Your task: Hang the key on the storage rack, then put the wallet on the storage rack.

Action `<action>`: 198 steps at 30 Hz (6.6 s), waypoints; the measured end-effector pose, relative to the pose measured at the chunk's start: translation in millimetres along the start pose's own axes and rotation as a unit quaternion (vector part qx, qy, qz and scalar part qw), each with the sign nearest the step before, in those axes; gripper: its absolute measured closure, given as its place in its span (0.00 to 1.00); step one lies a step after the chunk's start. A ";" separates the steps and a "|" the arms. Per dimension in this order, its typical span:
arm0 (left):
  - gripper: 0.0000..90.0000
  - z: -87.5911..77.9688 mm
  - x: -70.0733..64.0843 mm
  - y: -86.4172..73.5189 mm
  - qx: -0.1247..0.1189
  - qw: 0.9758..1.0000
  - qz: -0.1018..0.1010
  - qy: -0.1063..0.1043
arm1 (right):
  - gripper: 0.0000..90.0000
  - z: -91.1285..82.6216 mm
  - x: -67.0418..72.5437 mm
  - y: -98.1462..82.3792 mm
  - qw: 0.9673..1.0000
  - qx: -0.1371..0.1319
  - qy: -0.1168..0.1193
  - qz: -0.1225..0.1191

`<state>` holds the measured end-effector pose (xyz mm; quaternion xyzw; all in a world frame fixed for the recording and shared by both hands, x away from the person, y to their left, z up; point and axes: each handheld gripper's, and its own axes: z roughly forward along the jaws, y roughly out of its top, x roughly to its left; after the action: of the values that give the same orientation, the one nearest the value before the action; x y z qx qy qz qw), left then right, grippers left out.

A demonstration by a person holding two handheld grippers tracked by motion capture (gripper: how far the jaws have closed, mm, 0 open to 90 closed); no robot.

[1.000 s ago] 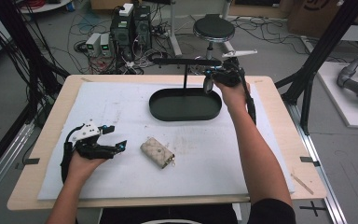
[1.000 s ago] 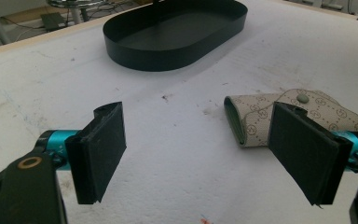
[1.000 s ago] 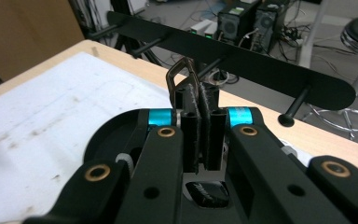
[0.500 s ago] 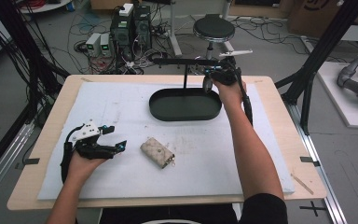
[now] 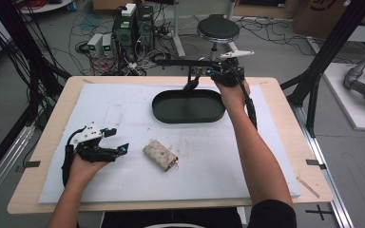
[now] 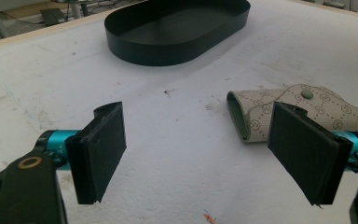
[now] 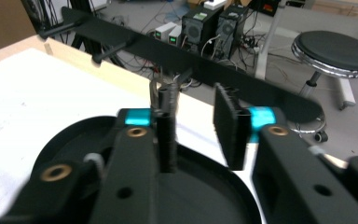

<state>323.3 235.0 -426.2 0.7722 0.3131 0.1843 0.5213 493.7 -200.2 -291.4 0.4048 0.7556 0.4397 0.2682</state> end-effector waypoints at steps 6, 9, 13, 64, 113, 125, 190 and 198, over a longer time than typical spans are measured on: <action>0.22 0.3 0.5 -0.2 0.006 1.000 0.001 0.001 | 0.64 -15.0 1.3 -1.5 0.999 0.000 0.024 -0.021; 0.22 0.2 0.8 -0.5 0.004 1.000 -0.002 0.001 | 0.57 -22.2 1.5 -11.2 0.999 -0.005 0.041 -0.029; 0.22 0.1 0.5 -0.3 0.004 1.000 -0.001 -0.001 | 0.50 -26.8 -0.2 -19.3 0.998 0.004 0.051 -0.030; 0.22 3.2 0.8 -4.6 0.011 1.000 -0.004 -0.009 | 0.22 -88.6 22.9 -187.9 0.989 -0.009 0.146 -0.006; 0.22 -23.1 5.4 -8.3 0.007 1.000 -0.007 0.024 | 0.22 -55.2 82.1 -170.1 0.984 0.024 0.175 -0.017; 0.22 -34.9 10.5 -10.3 0.000 0.999 -0.013 0.036 | 0.22 -23.6 135.5 -162.9 0.973 0.065 0.216 -0.040; 0.22 -34.2 8.4 -12.1 0.006 0.999 -0.011 0.036 | 0.42 -26.0 133.1 -124.6 0.970 0.075 0.198 -0.120; 0.22 -33.1 7.5 -11.7 0.006 0.999 -0.011 0.033 | 0.42 -24.5 105.9 -104.1 0.974 0.073 0.176 -0.125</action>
<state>305.1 265.9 -424.4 0.7653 0.3398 0.2020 0.5081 379.9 -151.2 -376.9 0.2417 0.8654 0.4108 0.1542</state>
